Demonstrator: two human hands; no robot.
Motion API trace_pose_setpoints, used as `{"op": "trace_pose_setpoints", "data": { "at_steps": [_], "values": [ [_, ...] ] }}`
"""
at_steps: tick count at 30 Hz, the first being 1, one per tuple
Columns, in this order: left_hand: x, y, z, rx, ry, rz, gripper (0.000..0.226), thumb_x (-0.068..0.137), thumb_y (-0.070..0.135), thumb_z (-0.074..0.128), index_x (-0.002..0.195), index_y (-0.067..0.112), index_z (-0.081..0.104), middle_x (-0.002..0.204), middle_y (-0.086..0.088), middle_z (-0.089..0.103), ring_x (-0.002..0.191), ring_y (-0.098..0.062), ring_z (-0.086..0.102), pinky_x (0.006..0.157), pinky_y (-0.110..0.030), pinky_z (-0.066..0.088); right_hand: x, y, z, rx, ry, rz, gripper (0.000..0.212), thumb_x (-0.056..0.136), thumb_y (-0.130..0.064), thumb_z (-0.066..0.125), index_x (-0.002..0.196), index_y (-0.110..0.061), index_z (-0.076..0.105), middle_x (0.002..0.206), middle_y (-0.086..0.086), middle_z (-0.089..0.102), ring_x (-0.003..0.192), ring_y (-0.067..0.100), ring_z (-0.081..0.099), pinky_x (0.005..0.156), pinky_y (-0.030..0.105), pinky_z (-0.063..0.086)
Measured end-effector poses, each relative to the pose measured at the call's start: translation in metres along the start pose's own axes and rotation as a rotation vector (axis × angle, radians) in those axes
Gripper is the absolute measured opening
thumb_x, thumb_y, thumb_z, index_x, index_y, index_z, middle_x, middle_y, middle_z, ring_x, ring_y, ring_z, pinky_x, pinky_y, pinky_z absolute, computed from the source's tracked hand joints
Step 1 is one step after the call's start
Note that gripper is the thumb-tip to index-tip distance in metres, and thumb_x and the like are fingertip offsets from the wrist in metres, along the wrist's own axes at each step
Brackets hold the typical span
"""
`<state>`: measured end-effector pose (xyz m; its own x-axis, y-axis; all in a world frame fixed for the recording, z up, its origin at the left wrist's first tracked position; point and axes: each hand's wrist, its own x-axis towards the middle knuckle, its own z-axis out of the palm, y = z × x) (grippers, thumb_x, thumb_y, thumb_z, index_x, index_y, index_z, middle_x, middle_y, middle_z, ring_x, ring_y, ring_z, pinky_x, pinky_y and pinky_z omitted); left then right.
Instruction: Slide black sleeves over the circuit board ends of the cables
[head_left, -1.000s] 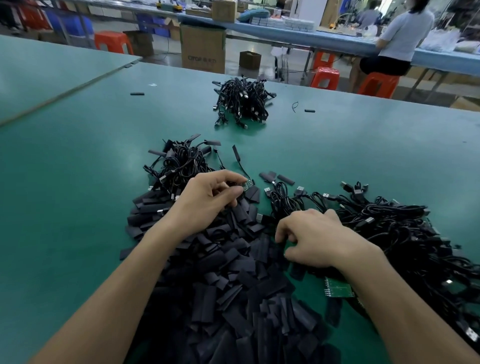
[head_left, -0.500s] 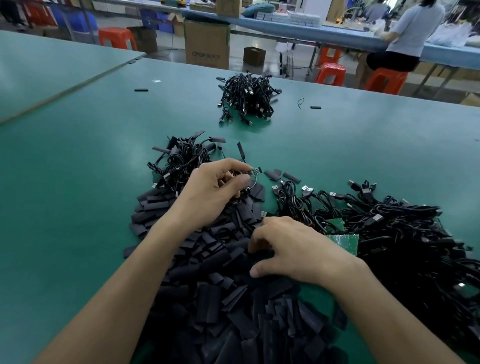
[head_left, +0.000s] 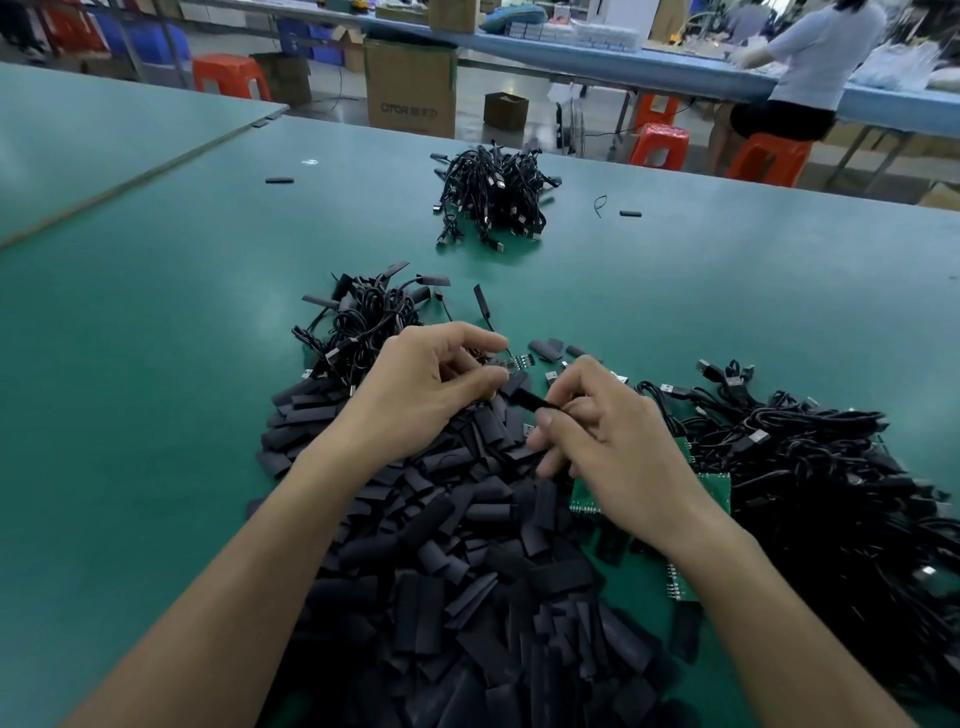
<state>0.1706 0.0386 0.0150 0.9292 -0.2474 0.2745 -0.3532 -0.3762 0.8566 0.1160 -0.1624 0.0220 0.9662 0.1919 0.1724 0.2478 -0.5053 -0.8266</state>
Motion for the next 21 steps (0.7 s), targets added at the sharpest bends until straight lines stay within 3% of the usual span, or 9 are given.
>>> {"op": "trace_pose_setpoints", "data": {
  "at_steps": [4,6,8,12,18,21],
  "values": [
    [0.000,0.001,-0.002,-0.050,-0.013,-0.004,0.009,0.085,0.028,0.077,0.090,0.025,0.071,0.073,0.010,0.075,0.068,-0.005,0.070,0.064,-0.015,0.052,-0.002,0.005,-0.001,0.061,0.081,-0.026,0.030,0.096,-0.014,0.065,0.097,-0.043,0.073,0.078,-0.009,0.074,0.070,0.008,0.070,0.067,0.025,0.056],
    [0.000,0.003,-0.002,-0.060,-0.022,0.015,0.006,0.084,0.028,0.078,0.088,0.026,0.073,0.073,0.010,0.075,0.068,-0.006,0.071,0.064,-0.013,0.052,-0.002,0.006,-0.002,0.072,0.133,-0.023,0.026,0.091,-0.015,0.071,0.093,-0.040,0.076,0.079,-0.010,0.074,0.073,0.012,0.070,0.069,0.030,0.057],
    [0.000,0.004,-0.002,-0.060,-0.027,0.027,0.006,0.083,0.028,0.078,0.088,0.027,0.075,0.074,0.010,0.075,0.068,-0.005,0.071,0.065,-0.012,0.051,-0.002,0.008,-0.004,0.093,0.176,-0.029,0.015,0.085,-0.019,0.078,0.089,-0.034,0.079,0.080,-0.013,0.075,0.075,0.007,0.070,0.070,0.025,0.056],
    [0.002,0.004,-0.002,-0.053,-0.031,0.033,0.007,0.083,0.025,0.080,0.088,0.027,0.076,0.074,0.012,0.075,0.069,-0.001,0.070,0.066,-0.010,0.050,-0.001,0.009,-0.004,0.133,0.288,-0.042,0.020,0.080,-0.015,0.082,0.089,-0.032,0.079,0.082,-0.015,0.076,0.079,0.004,0.072,0.076,0.021,0.056],
    [0.003,0.002,-0.001,-0.074,-0.051,0.012,0.009,0.081,0.024,0.081,0.089,0.024,0.076,0.075,0.010,0.076,0.072,-0.002,0.071,0.069,-0.012,0.052,0.001,0.013,-0.002,0.204,0.388,-0.045,0.028,0.082,-0.014,0.080,0.104,-0.030,0.075,0.088,-0.015,0.076,0.079,0.004,0.072,0.078,0.018,0.056],
    [0.003,0.003,-0.001,-0.086,-0.056,0.004,0.011,0.081,0.026,0.081,0.090,0.023,0.076,0.075,0.009,0.076,0.070,-0.003,0.071,0.068,-0.011,0.051,0.002,0.014,-0.001,0.161,0.393,-0.032,0.025,0.081,-0.019,0.081,0.101,-0.031,0.076,0.087,-0.016,0.076,0.082,0.007,0.073,0.082,0.026,0.058]
  ]
}}
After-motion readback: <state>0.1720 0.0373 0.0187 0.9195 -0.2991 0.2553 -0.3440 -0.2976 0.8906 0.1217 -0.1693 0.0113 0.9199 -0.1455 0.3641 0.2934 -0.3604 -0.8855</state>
